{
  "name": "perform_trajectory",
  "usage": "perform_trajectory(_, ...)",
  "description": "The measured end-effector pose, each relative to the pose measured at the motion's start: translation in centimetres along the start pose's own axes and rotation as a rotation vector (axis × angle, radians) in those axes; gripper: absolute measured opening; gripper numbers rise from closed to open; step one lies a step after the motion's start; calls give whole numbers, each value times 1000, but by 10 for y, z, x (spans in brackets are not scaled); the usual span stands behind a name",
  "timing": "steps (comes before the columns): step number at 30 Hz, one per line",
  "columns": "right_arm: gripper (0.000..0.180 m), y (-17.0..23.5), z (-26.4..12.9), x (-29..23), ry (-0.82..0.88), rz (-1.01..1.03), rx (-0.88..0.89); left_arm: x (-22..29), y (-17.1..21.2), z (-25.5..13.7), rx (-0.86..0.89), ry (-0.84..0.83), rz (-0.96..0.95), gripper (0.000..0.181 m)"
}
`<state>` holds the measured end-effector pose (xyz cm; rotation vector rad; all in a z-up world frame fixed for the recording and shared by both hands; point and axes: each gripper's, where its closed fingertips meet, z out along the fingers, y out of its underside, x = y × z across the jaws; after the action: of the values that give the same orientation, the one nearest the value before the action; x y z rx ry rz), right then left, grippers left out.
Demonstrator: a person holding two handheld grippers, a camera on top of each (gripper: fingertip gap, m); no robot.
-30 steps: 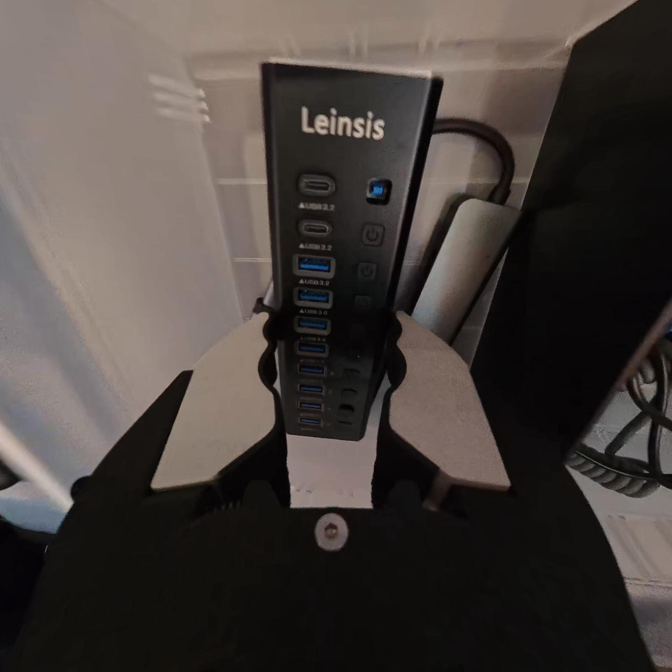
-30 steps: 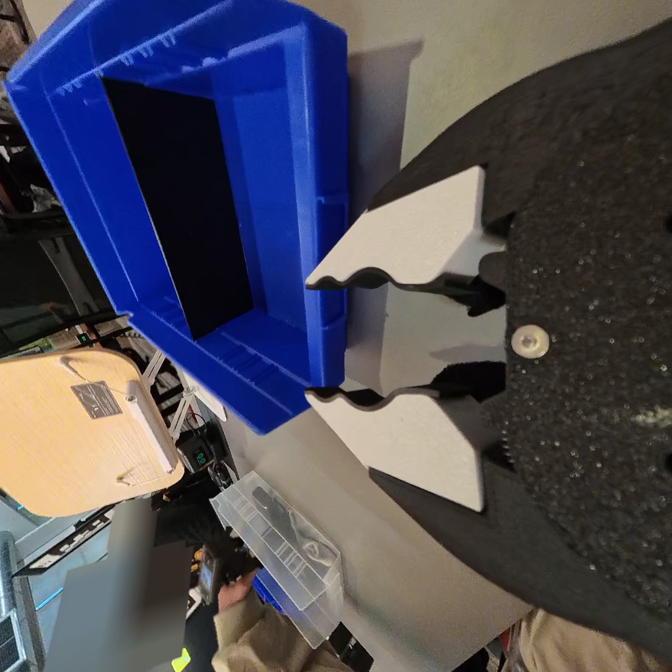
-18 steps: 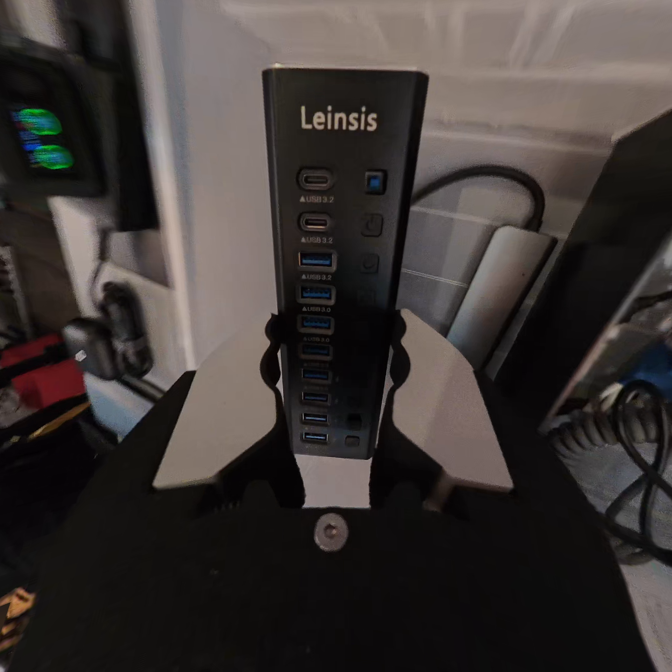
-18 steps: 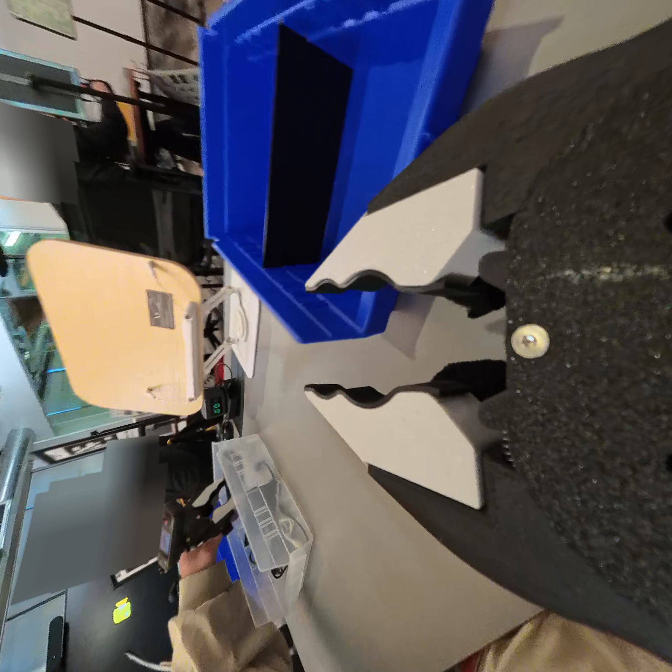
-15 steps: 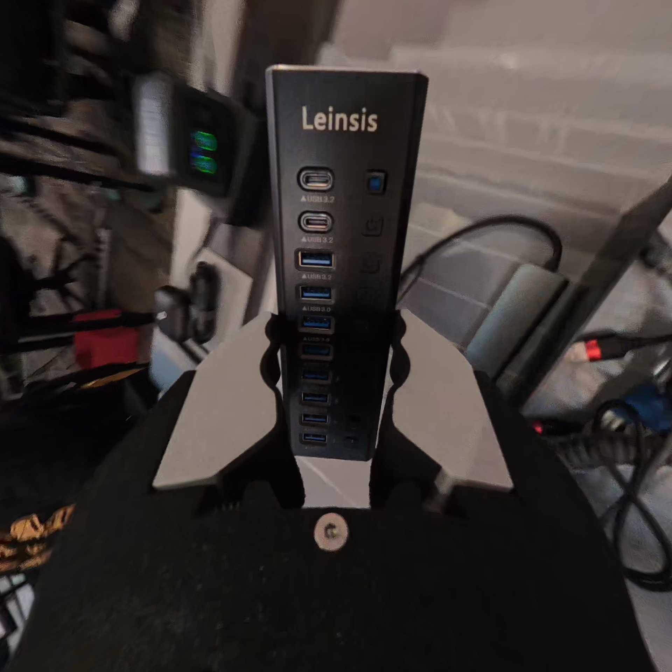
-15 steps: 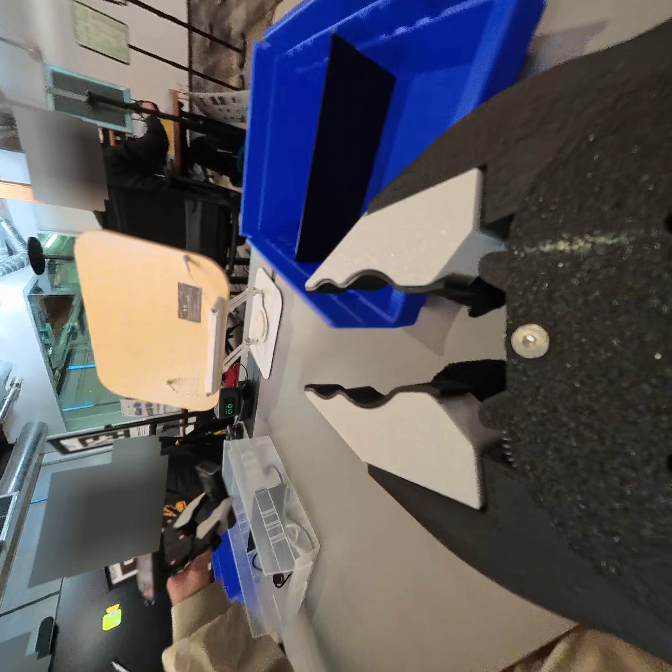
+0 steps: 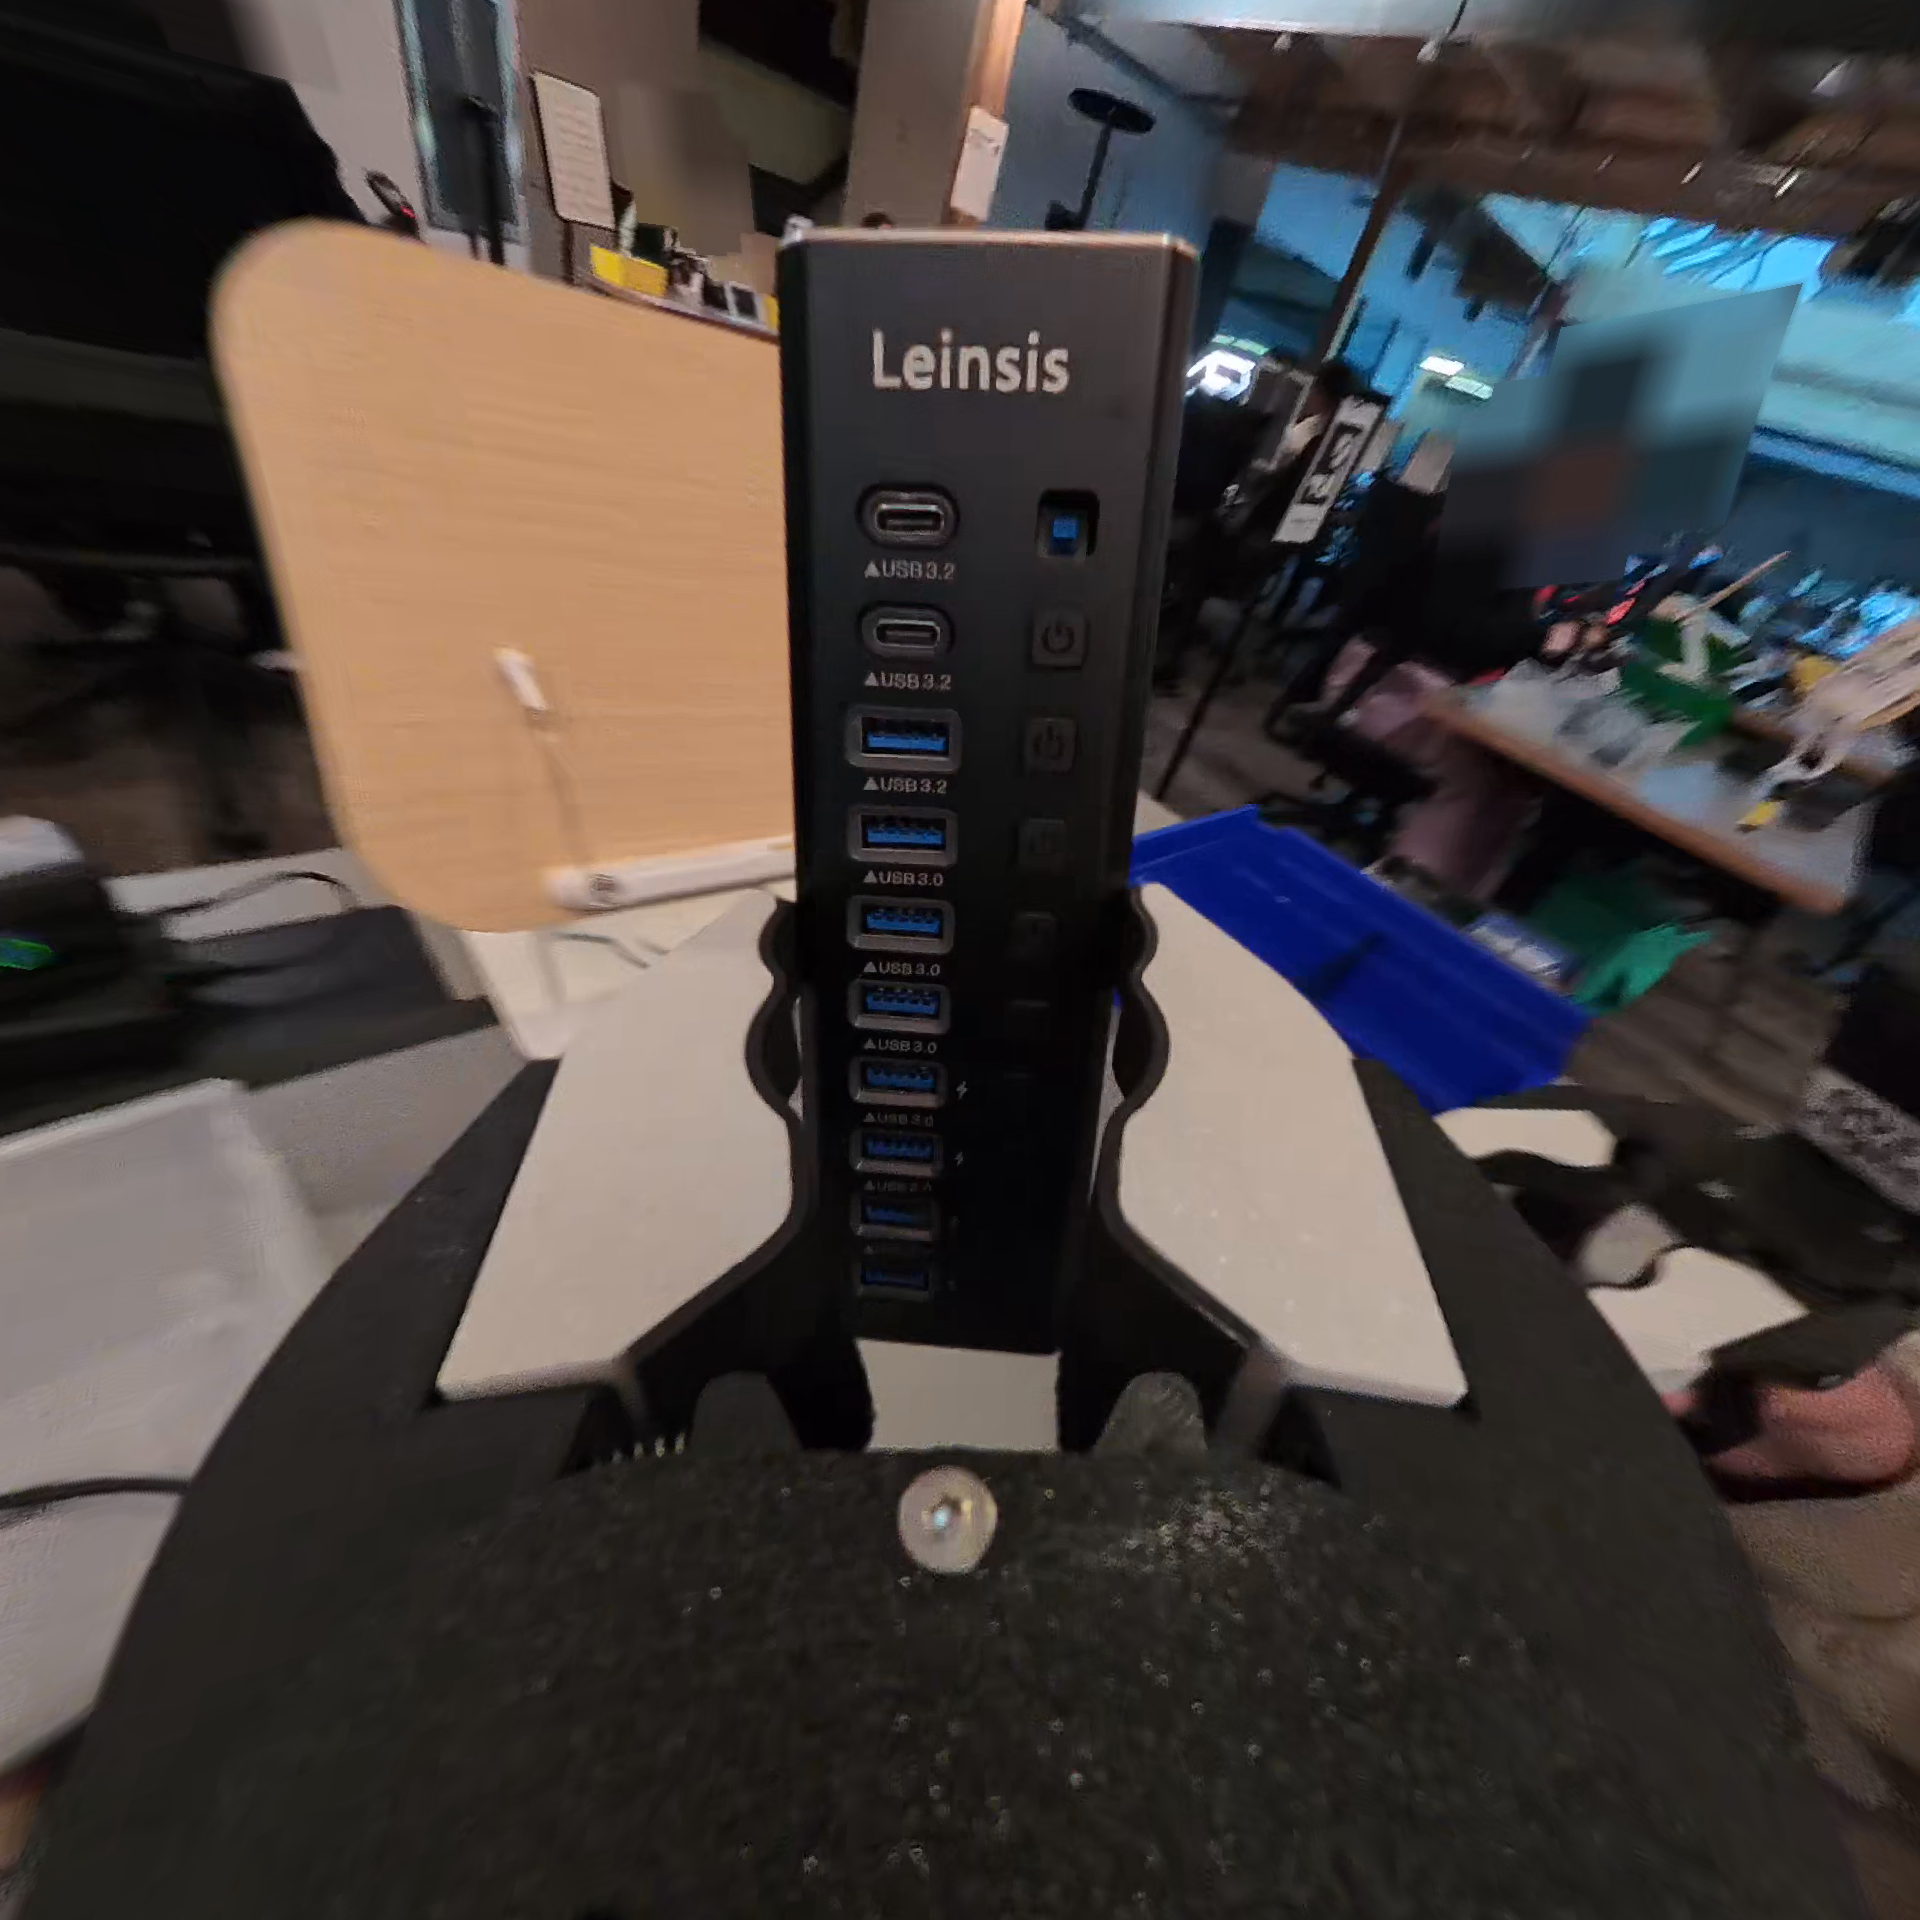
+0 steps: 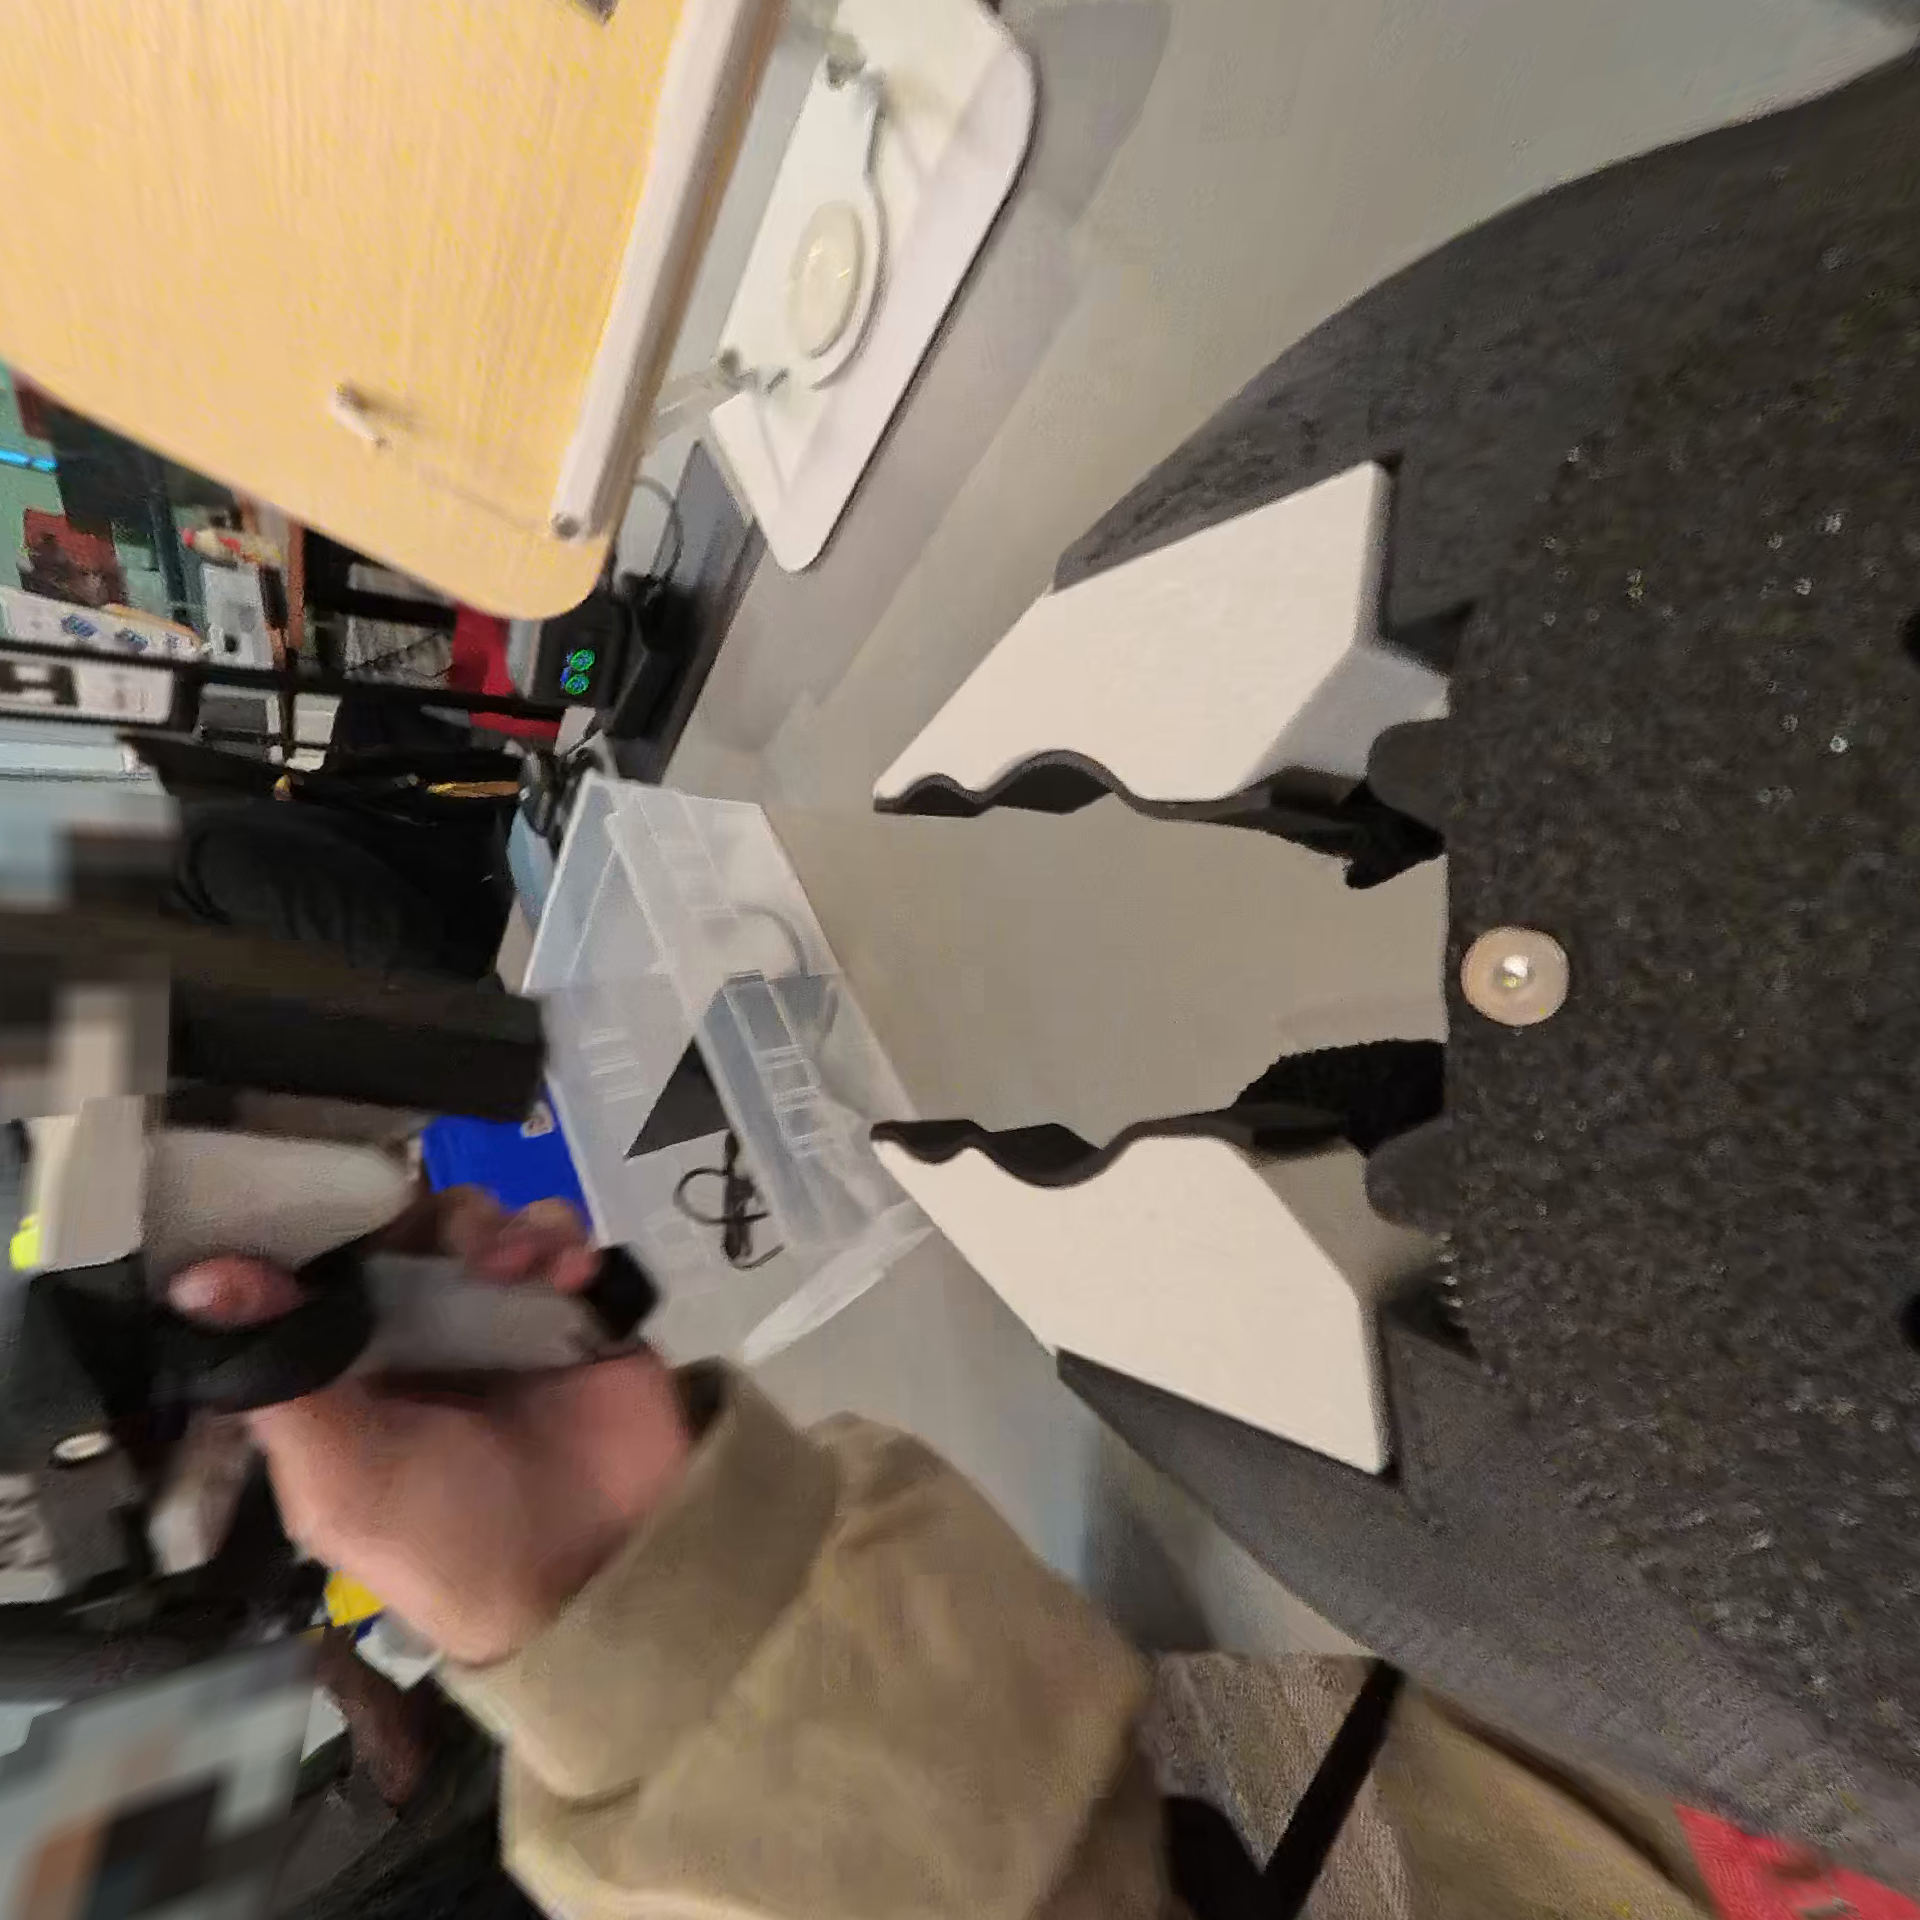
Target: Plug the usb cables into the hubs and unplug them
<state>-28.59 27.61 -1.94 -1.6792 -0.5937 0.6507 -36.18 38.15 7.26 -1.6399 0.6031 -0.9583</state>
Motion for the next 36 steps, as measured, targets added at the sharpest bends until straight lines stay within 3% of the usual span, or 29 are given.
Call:
perform_trajectory(6,59,-8,39,-10,36,-26,-54,62,45,30,13,44,-147,59)
perform_trajectory(11,58,-8,33,-32,-90,89,1,78,71,42,-39,32,-121,58)
perform_trajectory(15,58,3,14,-26,-181,86,-64,84,81,46,-78,74,-137,58)
perform_trajectory(18,59,12,-7,3,-235,222,-128,81,82,42,-72,40,-21,58)
perform_trajectory(23,58,-21,-33,41,-307,562,39,90,91,33,-26,-22,328,57)
perform_trajectory(28,58,-18,-17,15,-487,772,56,114,105,33,36,-125,603,58)
perform_trajectory(30,46,-15,-11,6,-532,807,59,116,113,37,25,-173,648,58)
perform_trajectory(32,28,-7,-4,11,-465,801,71,113,123,40,10,-212,656,57)
perform_trajectory(36,26,24,7,24,-347,725,-65,100,153,39,-113,-187,539,55)
